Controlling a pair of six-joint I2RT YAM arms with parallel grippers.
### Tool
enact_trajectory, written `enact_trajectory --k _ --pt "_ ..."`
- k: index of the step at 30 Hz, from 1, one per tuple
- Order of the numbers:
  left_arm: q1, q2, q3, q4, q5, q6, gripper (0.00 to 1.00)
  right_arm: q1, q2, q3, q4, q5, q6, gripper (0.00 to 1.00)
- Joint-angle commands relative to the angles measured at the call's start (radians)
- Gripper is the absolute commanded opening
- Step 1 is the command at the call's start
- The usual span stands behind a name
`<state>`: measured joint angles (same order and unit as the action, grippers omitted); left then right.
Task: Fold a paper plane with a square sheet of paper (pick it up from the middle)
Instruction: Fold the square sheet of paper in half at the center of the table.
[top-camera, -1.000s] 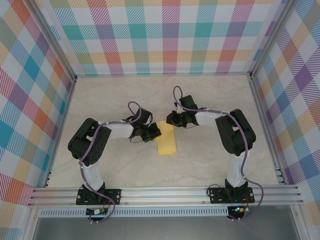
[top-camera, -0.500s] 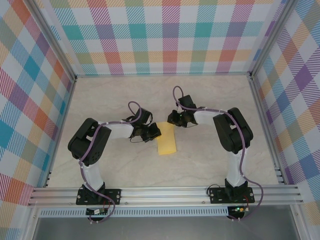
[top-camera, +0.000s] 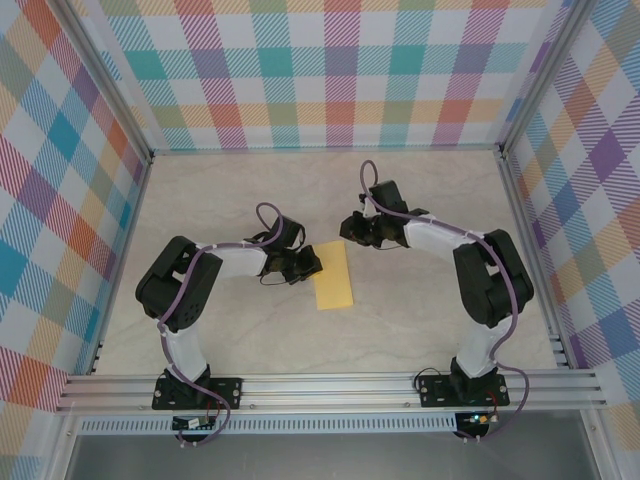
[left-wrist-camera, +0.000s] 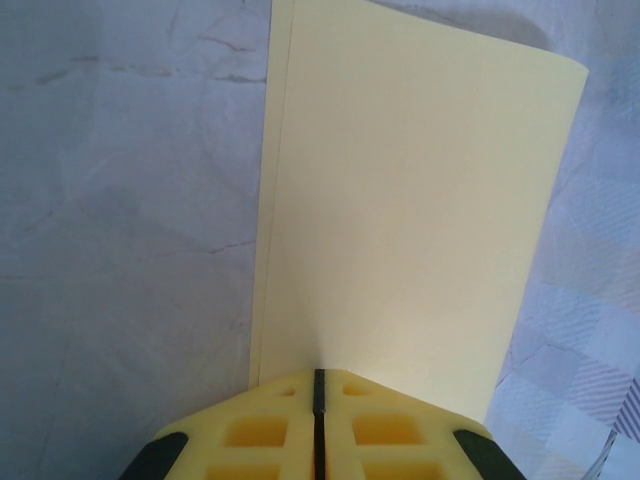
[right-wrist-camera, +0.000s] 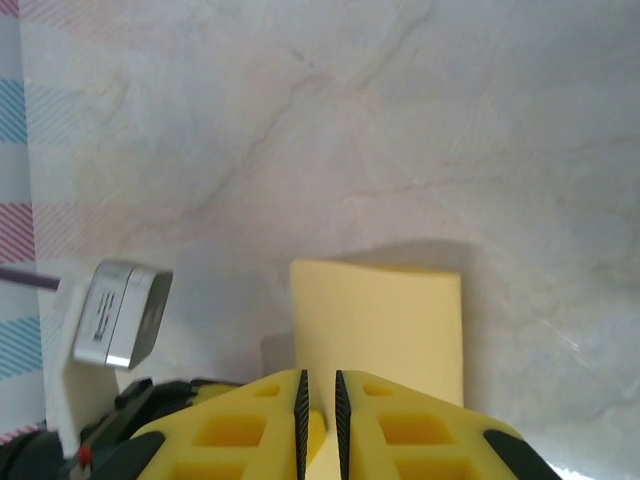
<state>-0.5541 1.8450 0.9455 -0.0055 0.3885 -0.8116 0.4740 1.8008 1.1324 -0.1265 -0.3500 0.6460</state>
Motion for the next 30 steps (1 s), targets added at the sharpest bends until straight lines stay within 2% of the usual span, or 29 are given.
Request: enact_trajectory --k 1,10,18,22,30 --pt "-0.004 0.017 -0.041 -0.145 -0.085 0.006 0.10 0.041 -0.012 -0.043 -0.085 -0.038 -0.040 0.16" --pt "-0.004 0.014 -0.037 -0.152 -0.087 0.002 0.10 0.099 0.100 0.000 -0.150 -0.152 -0.120 0.13" --pt "-0.005 0.008 -0.042 -0.156 -0.097 0.000 0.10 0.098 0.137 -0.015 -0.220 -0.110 -0.197 0.13" --pt "-0.004 0.008 -0.047 -0.159 -0.103 -0.003 0.10 0.098 0.092 -0.100 -0.153 -0.166 -0.280 0.14" --pt "-0.005 0.014 -0.054 -0.159 -0.110 -0.006 0.10 0.094 -0.004 -0.232 -0.106 -0.183 -0.360 0.15"
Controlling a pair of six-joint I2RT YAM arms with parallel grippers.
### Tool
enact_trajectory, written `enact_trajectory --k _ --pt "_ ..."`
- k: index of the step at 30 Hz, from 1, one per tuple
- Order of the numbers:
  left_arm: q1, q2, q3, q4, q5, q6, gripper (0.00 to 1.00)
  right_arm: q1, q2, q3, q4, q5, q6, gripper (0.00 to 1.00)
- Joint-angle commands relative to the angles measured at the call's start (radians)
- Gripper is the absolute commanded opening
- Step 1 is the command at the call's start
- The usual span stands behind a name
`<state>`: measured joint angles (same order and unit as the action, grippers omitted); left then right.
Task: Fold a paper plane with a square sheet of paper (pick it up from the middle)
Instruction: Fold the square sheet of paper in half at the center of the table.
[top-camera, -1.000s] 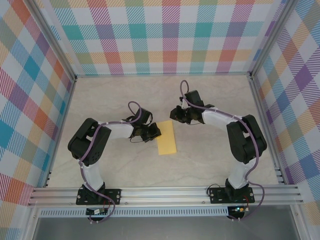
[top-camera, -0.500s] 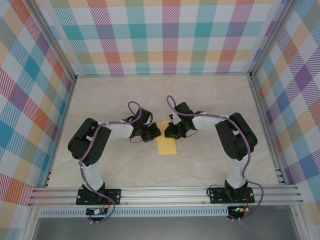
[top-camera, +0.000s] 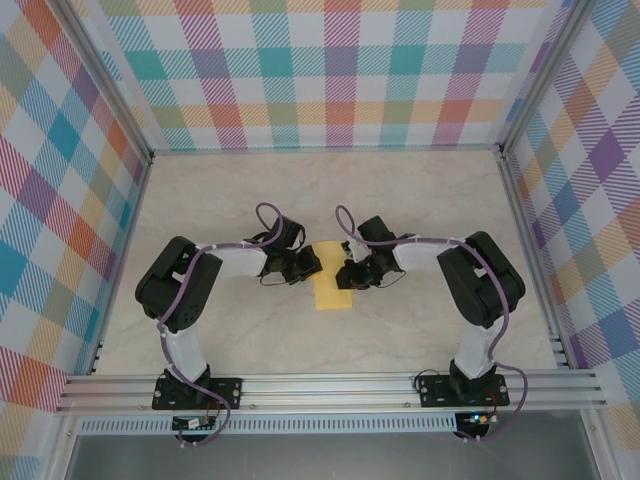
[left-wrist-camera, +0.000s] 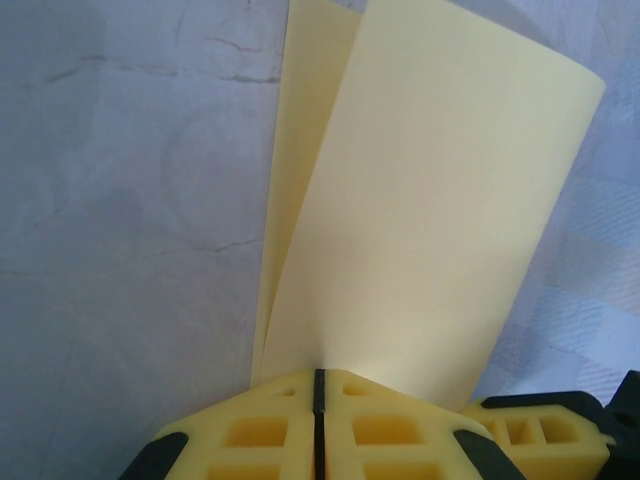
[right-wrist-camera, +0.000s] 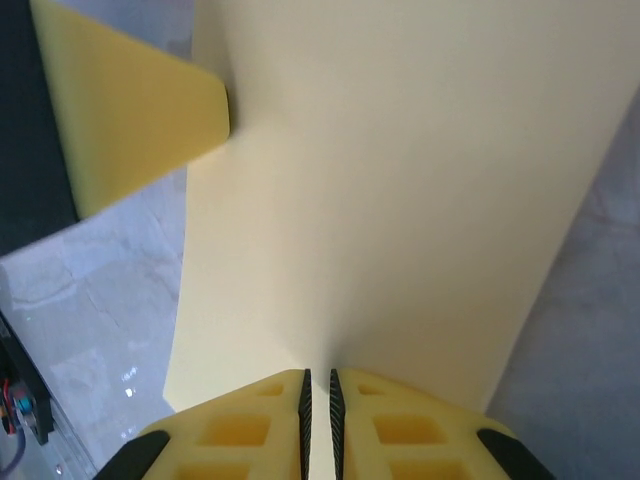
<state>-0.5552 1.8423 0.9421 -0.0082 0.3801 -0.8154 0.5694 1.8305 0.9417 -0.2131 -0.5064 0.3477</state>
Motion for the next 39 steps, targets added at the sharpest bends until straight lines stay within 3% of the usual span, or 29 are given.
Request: enact_trajectory --k 1,15,20,25,31,39 --pt "-0.003 0.017 -0.050 -0.156 -0.102 -0.002 0.10 -0.002 -0.044 -0.051 -0.024 -0.026 -0.068 0.14" --pt "-0.003 0.014 -0.047 -0.153 -0.106 -0.001 0.10 -0.002 -0.194 -0.142 -0.084 -0.014 -0.072 0.15" --pt "-0.004 0.010 -0.047 -0.153 -0.104 0.000 0.10 -0.002 -0.229 -0.073 -0.025 0.091 0.021 0.15" --pt "-0.003 0.000 -0.038 -0.162 -0.105 0.009 0.10 -0.011 -0.108 0.053 0.005 0.202 0.107 0.13" --pt "-0.004 0.012 -0.018 -0.169 -0.099 0.032 0.10 -0.023 0.058 0.200 0.057 0.118 0.113 0.14" --pt "-0.004 0.018 0.030 -0.168 -0.059 0.092 0.10 -0.023 0.152 0.339 -0.088 0.223 0.083 0.13"
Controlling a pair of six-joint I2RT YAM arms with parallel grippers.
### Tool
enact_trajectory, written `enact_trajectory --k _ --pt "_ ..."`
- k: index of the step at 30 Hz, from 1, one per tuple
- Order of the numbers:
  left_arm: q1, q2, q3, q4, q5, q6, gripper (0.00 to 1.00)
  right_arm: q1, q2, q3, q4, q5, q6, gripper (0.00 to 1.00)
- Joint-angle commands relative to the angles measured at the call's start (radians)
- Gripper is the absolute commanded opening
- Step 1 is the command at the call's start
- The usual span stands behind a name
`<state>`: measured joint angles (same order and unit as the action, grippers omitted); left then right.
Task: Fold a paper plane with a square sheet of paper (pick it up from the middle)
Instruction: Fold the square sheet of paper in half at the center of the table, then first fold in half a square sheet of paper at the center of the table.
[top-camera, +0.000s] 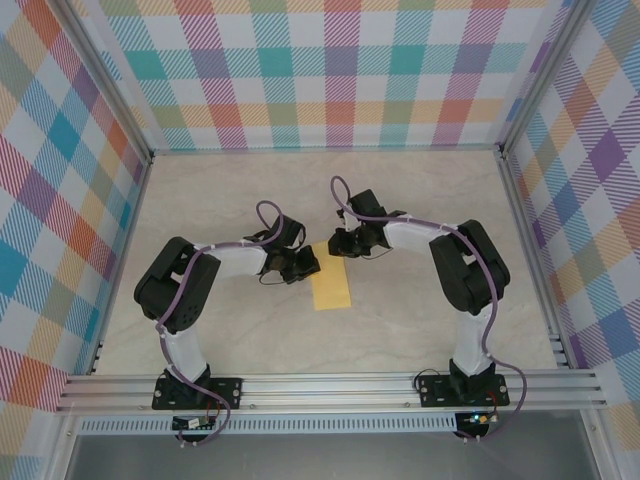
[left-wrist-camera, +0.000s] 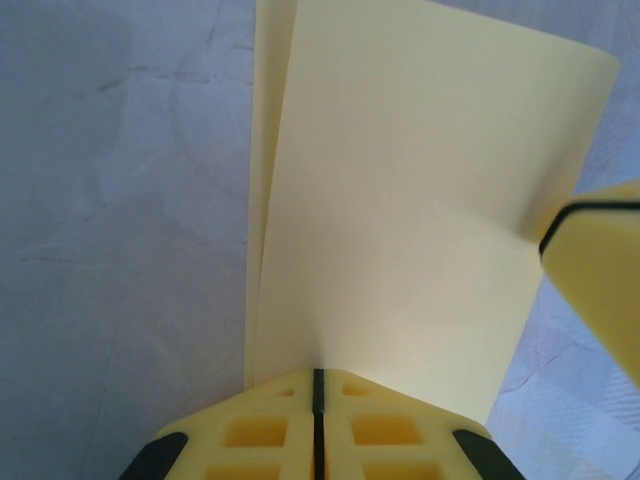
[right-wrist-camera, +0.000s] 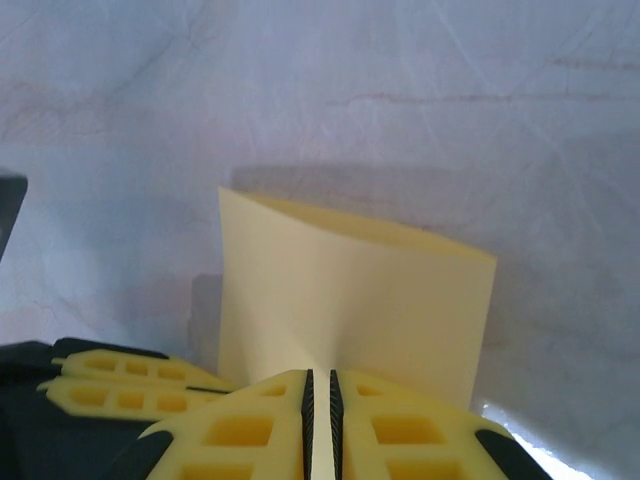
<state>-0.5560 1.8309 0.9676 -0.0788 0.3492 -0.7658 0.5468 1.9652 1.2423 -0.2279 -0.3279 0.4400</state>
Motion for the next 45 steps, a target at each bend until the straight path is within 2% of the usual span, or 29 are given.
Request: enact_trajectory --k 1,8,14,23,28,33,37,39,41,45 --pt "-0.003 0.028 0.009 -0.093 -0.018 0.050 0.10 0.000 0.020 0.040 -0.081 0.055 -0.008 0.13" --pt "-0.004 0.054 0.079 -0.122 0.021 0.118 0.10 0.002 0.019 0.071 -0.104 0.023 -0.003 0.14" --pt "-0.004 0.048 0.095 -0.103 0.033 0.112 0.10 0.003 0.080 0.119 -0.135 0.033 0.034 0.14" --pt "-0.005 -0.088 0.011 0.003 0.061 0.011 0.14 -0.001 0.056 0.101 -0.187 0.195 0.131 0.14" --pt "-0.023 -0.148 -0.049 0.067 0.068 -0.049 0.14 -0.002 -0.010 0.034 -0.203 0.296 0.203 0.15" --pt "-0.044 -0.210 -0.079 0.077 0.047 -0.071 0.15 -0.002 -0.096 -0.045 -0.185 0.330 0.288 0.15" --pt "-0.085 -0.223 -0.092 0.093 0.044 -0.094 0.15 -0.004 -0.181 -0.097 -0.112 0.272 0.294 0.20" --pt "-0.112 -0.214 -0.091 0.107 0.037 -0.108 0.15 -0.019 -0.216 -0.128 -0.059 0.193 0.279 0.23" --pt "-0.138 -0.199 -0.091 0.123 0.032 -0.127 0.15 -0.035 -0.237 -0.166 -0.010 0.107 0.255 0.23" --pt "-0.185 -0.154 -0.054 0.089 0.008 -0.132 0.14 -0.065 -0.260 -0.251 0.050 0.014 0.206 0.20"
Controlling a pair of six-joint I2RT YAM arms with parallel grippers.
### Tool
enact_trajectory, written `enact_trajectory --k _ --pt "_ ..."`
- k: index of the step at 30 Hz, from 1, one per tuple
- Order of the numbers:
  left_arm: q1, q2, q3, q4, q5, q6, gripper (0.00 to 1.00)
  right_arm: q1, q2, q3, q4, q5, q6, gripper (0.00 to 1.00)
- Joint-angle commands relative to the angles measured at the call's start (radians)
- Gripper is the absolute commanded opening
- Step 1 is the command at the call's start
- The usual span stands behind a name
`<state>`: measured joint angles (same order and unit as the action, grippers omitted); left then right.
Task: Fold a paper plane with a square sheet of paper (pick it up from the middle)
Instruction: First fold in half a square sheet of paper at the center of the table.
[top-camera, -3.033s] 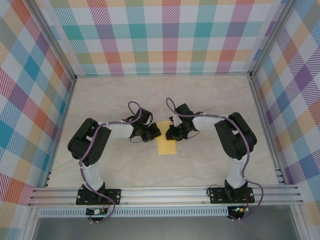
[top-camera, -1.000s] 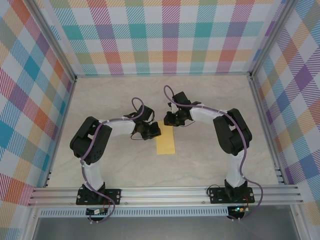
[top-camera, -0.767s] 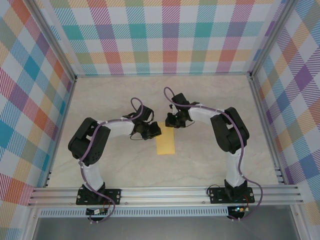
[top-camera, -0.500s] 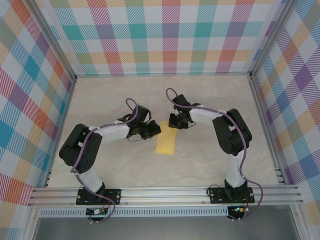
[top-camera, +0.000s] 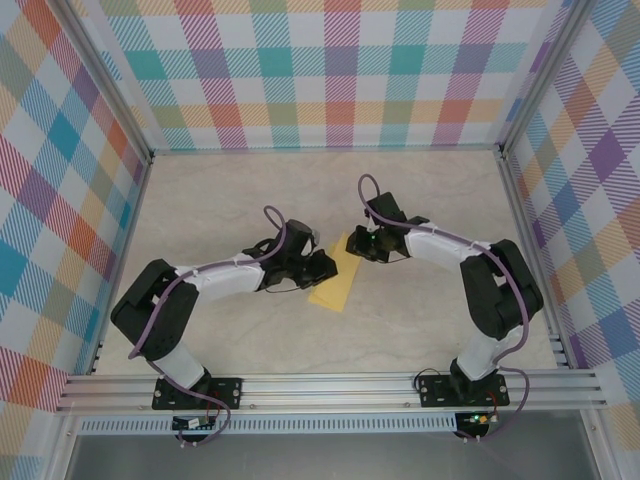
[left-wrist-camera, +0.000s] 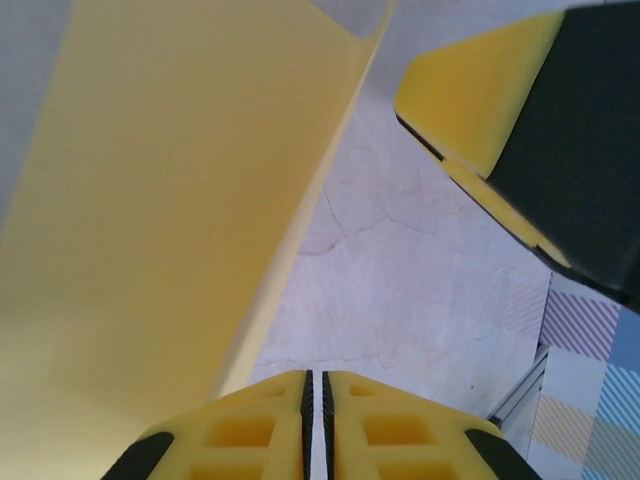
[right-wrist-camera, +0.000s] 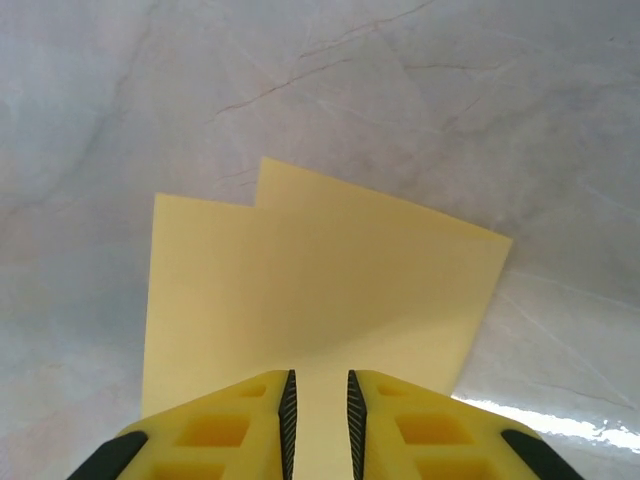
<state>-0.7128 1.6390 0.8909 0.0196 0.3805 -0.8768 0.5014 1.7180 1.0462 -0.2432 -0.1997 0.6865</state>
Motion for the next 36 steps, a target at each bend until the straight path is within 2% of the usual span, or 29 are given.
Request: enact_trajectory --k 1,4,6,9,28,36 --pt "-0.038 0.050 0.035 -0.021 -0.028 -0.017 0.13 -0.027 -0.016 -0.074 0.078 -0.139 -0.042 0.19" --pt "-0.074 0.084 0.082 -0.087 -0.063 0.002 0.13 -0.038 -0.033 -0.125 0.122 -0.207 -0.065 0.17" --pt "-0.089 0.094 0.121 -0.185 -0.135 0.020 0.12 -0.038 -0.030 -0.142 0.135 -0.228 -0.074 0.17" --pt "-0.099 0.087 0.131 -0.227 -0.185 0.031 0.12 -0.038 -0.008 -0.152 0.157 -0.261 -0.078 0.17" --pt "-0.140 0.177 0.152 -0.181 -0.171 -0.019 0.11 -0.032 0.126 -0.165 0.226 -0.374 -0.087 0.10" --pt "-0.142 0.193 0.136 -0.153 -0.157 -0.030 0.11 -0.032 0.131 -0.142 0.204 -0.390 -0.123 0.12"
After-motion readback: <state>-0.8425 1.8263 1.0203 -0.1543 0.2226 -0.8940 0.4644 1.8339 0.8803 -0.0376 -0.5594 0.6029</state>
